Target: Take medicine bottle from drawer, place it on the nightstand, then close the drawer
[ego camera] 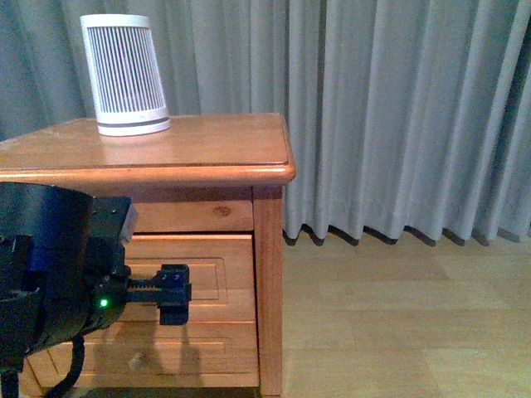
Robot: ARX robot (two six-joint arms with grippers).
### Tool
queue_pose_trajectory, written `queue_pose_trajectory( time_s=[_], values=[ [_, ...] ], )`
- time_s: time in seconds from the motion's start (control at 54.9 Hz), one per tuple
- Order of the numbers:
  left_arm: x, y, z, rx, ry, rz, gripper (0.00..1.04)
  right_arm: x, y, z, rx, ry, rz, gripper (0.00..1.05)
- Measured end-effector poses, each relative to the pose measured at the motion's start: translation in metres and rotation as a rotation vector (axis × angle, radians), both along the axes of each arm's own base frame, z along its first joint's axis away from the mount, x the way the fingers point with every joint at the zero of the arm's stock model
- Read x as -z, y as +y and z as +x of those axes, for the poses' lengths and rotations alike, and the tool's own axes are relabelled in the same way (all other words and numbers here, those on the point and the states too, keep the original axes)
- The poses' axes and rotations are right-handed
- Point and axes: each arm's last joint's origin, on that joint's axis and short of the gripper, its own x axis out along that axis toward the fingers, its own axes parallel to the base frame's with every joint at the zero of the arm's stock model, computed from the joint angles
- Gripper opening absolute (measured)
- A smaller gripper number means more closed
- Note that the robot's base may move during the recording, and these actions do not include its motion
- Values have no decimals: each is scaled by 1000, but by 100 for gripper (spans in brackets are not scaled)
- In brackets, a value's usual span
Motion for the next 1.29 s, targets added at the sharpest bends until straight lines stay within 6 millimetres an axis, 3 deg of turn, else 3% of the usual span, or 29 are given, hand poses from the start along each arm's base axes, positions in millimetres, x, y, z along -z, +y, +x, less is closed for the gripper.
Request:
queue_pose_trajectory(
  time_s=[0.237,0.492,0.984,1.057,1.294],
  values=[
    [9,7,23,-17,-4,-5,98,0,0,0,0,0,0,98],
    [23,37,45,-79,-2,-4,98,0,0,0,0,0,0,98],
    [42,41,53,-66,5,2,98,0,0,0,0,0,0,98],
    [42,40,53,-63,4,5,91,0,0,0,0,0,0,98],
    [40,37,54,-51,-15,15,55,0,0,0,0,0,0,98]
  ],
)
